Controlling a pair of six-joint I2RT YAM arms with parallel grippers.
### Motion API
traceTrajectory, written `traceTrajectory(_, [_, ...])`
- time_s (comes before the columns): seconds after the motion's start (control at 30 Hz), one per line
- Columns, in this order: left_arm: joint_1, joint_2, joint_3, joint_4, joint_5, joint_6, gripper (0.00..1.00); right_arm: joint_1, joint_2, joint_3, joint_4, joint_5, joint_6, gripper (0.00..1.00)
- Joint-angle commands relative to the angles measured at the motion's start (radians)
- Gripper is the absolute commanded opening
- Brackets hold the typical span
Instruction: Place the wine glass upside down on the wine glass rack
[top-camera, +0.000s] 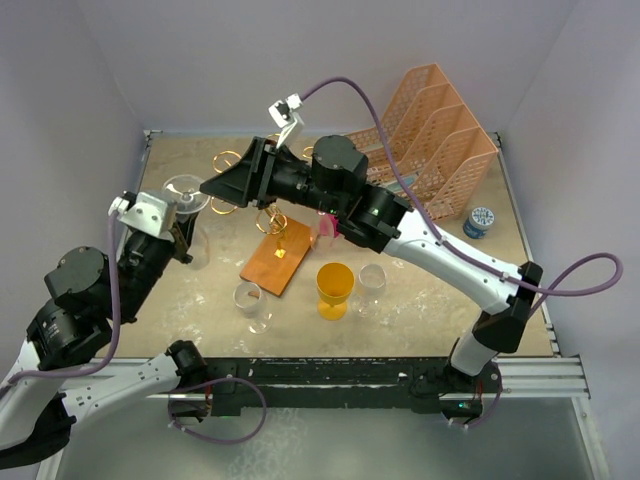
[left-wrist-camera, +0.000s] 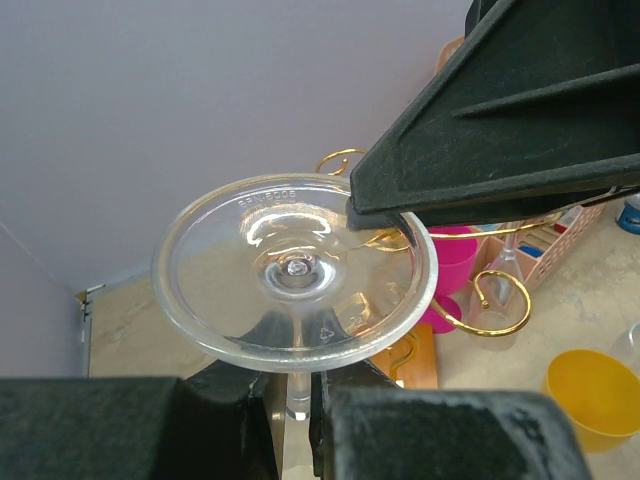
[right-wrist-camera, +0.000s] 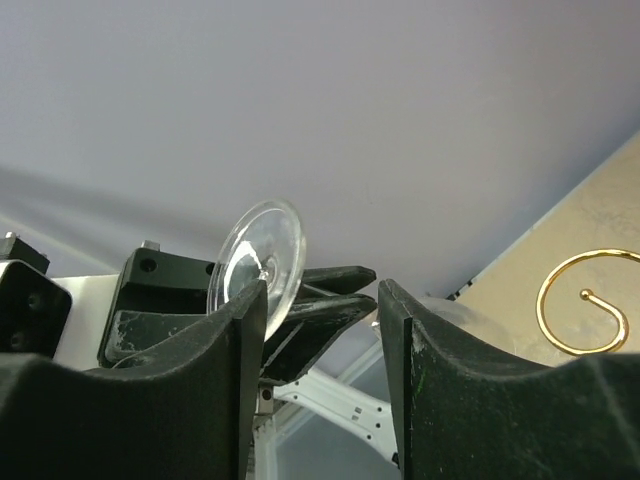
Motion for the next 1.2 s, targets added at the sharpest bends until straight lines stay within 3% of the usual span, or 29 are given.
traceTrajectory(0.0, [-0.004, -0.002, -0.005, 0.071, 0.015, 0.040, 0.00, 0.017, 0.016, 0.037, 0.030, -0.049, 0.040, 0.49])
traceTrajectory(0.2, [-0.004, 0.009, -0.008, 0.046, 0.007, 0.057, 0.00, 0.024, 0.027, 0.024, 0.036, -0.068, 0.068, 0.35])
traceTrajectory(0.33, [-0.004, -0.001, -0.018, 0.034, -0.002, 0.057, 0.00, 0.024, 0.028, 0.004, 0.061, -0.070, 0.108, 0.16])
traceTrajectory(0.43, [-0.004, -0.013, -0.019, 0.004, -0.023, 0.033, 0.09, 0.024, 0.036, 0.005, 0.073, -0.071, 0.138, 0.01])
traceTrajectory(0.57, [-0.004, -0.043, -0.018, -0.058, -0.065, -0.053, 0.30, 0.026, 0.050, -0.005, 0.106, -0.069, 0.182, 0.00])
traceTrajectory(0.7, [-0.004, -0.090, -0.018, -0.131, -0.076, -0.224, 0.42, 0.026, 0.071, 0.001, 0.146, -0.061, 0.213, 0.00])
traceTrajectory(1.0, [-0.004, -0.209, 0.013, -0.163, -0.123, -0.784, 0.45, 0.026, 0.140, 0.068, 0.164, -0.065, 0.228, 0.00])
traceTrajectory(1.17, [-0.004, -0.247, 0.024, -0.171, -0.238, -1.020, 0.46, 0.026, 0.155, 0.070, 0.174, -0.075, 0.237, 0.00])
